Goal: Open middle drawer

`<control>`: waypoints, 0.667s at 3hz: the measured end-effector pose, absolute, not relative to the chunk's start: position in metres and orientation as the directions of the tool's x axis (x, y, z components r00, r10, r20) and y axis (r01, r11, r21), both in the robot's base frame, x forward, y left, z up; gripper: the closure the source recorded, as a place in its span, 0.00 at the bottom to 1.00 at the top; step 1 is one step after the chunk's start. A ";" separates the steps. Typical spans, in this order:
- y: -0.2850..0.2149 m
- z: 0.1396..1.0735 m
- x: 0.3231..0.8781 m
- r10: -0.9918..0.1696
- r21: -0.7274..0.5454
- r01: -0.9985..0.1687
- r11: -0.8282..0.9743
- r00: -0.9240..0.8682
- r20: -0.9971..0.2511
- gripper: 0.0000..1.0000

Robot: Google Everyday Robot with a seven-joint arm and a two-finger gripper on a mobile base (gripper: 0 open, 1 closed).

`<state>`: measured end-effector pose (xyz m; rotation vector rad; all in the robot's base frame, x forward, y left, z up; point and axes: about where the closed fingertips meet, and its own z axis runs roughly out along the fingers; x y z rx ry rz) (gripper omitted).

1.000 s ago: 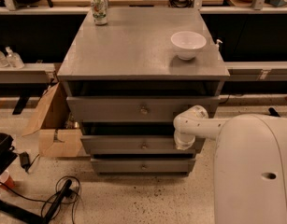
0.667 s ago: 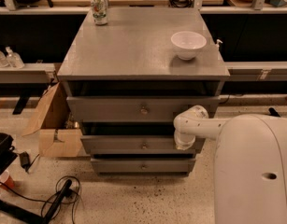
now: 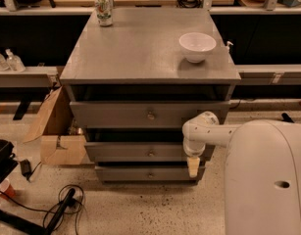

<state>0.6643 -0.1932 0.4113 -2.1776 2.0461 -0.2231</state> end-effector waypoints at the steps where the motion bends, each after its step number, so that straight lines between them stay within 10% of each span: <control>1: -0.193 0.411 0.664 -0.998 -0.205 -0.977 -0.062 0.061 0.009 0.02; 2: -0.193 0.409 0.663 -0.998 -0.202 -0.977 -0.062 0.062 0.009 0.25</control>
Offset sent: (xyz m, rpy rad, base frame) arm 0.0000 0.0000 0.0000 0.0000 0.0000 0.0000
